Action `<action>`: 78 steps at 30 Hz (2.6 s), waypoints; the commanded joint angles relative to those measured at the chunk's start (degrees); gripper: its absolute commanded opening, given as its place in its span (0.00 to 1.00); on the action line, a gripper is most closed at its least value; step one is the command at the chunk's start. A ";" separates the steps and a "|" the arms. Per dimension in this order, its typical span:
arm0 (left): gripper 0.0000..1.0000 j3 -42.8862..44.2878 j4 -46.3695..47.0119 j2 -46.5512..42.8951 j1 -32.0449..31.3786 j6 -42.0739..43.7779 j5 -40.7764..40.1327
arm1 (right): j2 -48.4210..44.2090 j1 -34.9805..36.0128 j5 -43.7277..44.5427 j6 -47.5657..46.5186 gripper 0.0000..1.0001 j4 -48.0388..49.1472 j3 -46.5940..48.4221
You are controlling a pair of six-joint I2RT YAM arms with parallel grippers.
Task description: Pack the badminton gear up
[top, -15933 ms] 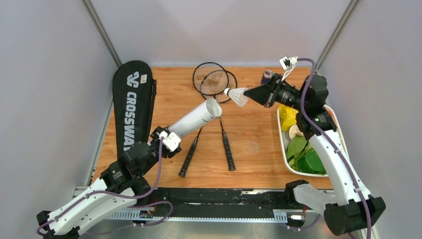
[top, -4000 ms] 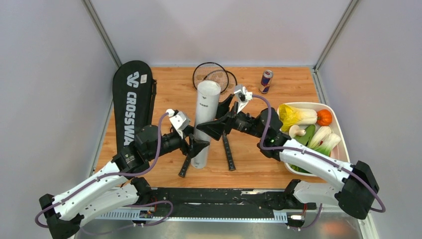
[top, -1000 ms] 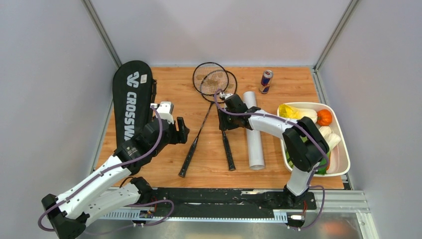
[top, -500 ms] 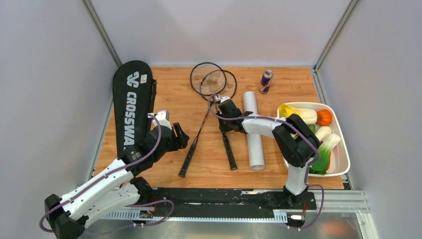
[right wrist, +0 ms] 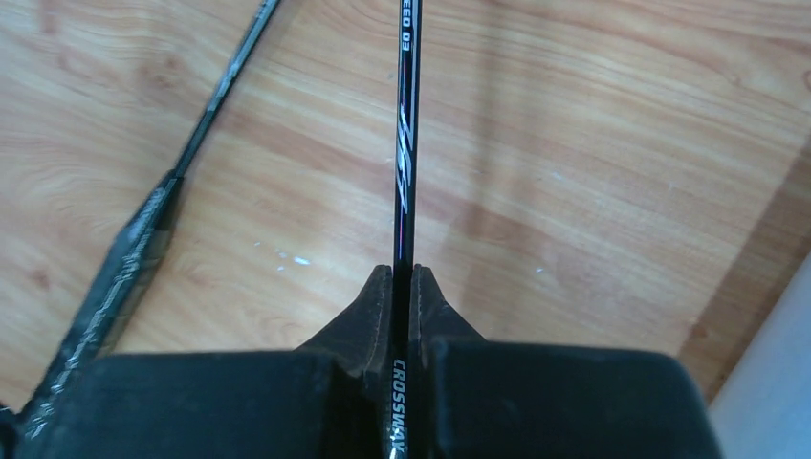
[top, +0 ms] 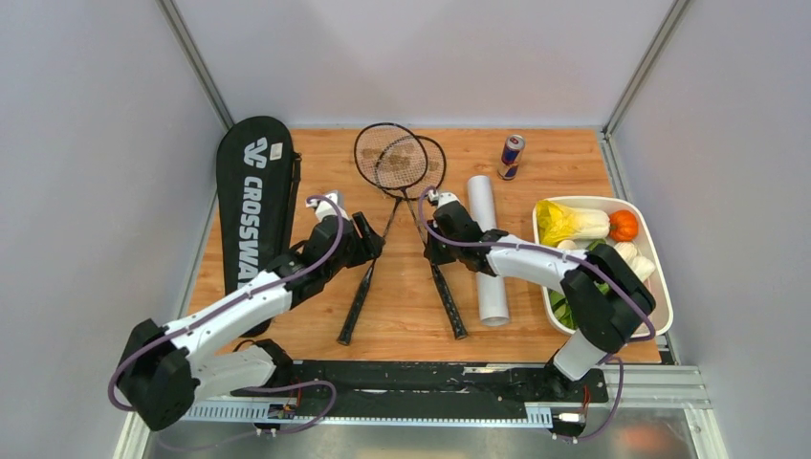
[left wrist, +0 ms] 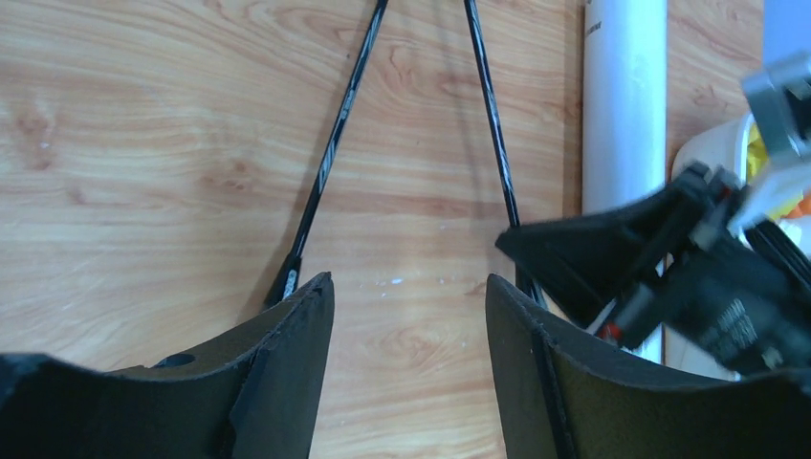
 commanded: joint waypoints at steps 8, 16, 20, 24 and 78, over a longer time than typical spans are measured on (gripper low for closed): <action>0.69 6.78 19.44 15.78 3.35 0.41 11.54 | -15.71 2.50 -5.76 8.70 0.00 13.23 -10.22; 0.68 7.68 26.68 22.60 3.36 1.03 19.12 | -21.52 4.09 -9.45 9.23 0.00 15.74 -13.90; 0.65 7.07 29.47 23.80 3.40 0.47 20.83 | -21.90 4.61 -9.92 8.79 0.00 15.92 -14.67; 0.43 6.63 30.85 24.71 3.60 -0.86 23.03 | -21.77 4.72 -10.79 8.75 0.00 16.36 -15.18; 0.00 -8.41 76.68 18.84 8.27 -18.67 40.05 | -16.22 -1.00 -45.81 37.43 0.49 86.25 -38.90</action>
